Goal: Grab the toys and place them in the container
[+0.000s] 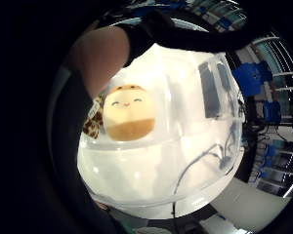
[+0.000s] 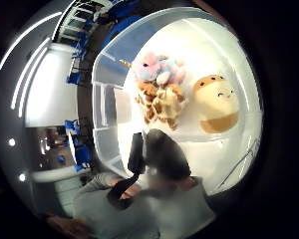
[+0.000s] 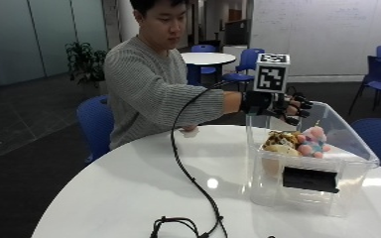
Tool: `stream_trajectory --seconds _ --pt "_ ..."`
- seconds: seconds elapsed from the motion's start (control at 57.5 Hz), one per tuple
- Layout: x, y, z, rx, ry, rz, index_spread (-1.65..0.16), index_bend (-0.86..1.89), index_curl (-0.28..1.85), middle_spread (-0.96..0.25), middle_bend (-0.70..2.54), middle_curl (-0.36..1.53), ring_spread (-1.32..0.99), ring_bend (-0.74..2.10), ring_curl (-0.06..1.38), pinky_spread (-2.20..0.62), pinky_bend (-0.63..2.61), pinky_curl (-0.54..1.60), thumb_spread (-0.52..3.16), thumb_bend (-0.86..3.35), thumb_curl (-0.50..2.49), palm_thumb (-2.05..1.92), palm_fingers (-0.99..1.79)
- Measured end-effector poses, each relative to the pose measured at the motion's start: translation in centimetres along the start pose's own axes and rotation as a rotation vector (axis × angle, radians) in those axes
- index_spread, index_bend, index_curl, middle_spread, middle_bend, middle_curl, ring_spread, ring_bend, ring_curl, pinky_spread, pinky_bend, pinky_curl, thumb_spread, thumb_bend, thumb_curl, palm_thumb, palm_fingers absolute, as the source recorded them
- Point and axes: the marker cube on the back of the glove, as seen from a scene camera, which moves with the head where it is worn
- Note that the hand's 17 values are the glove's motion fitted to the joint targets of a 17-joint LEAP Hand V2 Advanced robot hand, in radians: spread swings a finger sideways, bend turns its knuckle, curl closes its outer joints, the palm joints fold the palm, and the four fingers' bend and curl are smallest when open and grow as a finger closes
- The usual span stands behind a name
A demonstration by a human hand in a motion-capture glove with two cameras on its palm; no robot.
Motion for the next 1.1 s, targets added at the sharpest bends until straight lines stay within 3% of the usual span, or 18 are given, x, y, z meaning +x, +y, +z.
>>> stream_trajectory --seconds 0.139,0.261,0.331,0.417,0.574,0.713,0.818,0.939,1.096 --pt "4.8 6.6 -4.0 0.057 -0.084 0.088 -0.35 0.13 0.24 -0.16 0.14 0.35 -0.11 0.31 0.33 0.05 0.89 0.34 1.30 -0.02 0.43 -0.01 -0.16" --pt "7.0 15.9 -4.2 0.098 -0.019 -0.048 -0.36 0.15 0.24 -0.16 0.14 0.33 -0.11 0.30 0.34 0.06 0.85 0.33 1.30 -0.02 0.40 -0.02 -0.13" --pt "9.2 20.0 -3.8 0.134 0.044 0.047 -0.36 0.18 0.25 -0.16 0.15 0.32 -0.11 0.30 0.34 0.06 0.82 0.32 1.30 -0.02 0.38 -0.02 -0.10" --pt "12.0 22.8 -3.9 0.154 0.052 0.177 -0.37 0.18 0.27 -0.16 0.16 0.31 -0.11 0.28 0.34 0.06 0.81 0.32 1.30 -0.02 0.37 -0.01 -0.07" --pt "12.4 25.4 -3.2 0.170 0.053 0.199 -0.38 0.19 0.29 -0.15 0.16 0.30 -0.11 0.27 0.34 0.06 0.79 0.31 1.31 -0.02 0.34 -0.01 -0.05" --pt "10.3 28.6 -0.4 0.169 0.029 0.164 -0.39 0.18 0.31 -0.15 0.16 0.29 -0.11 0.27 0.34 0.06 0.78 0.32 1.32 -0.02 0.33 -0.01 -0.05" --pt "7.0 33.9 3.7 0.175 -0.007 0.147 -0.39 0.18 0.32 -0.15 0.16 0.29 -0.11 0.27 0.34 0.06 0.77 0.32 1.32 -0.02 0.33 -0.01 -0.05" --pt "4.0 39.8 9.2 0.148 -0.049 0.221 -0.39 0.18 0.33 -0.16 0.17 0.29 -0.11 0.27 0.35 0.06 0.76 0.32 1.32 -0.01 0.32 0.00 -0.03" --pt "3.9 41.7 11.6 0.077 -0.037 0.254 -0.39 0.19 0.34 -0.16 0.17 0.29 -0.12 0.28 0.35 0.06 0.76 0.32 1.33 -0.01 0.32 0.00 -0.02"
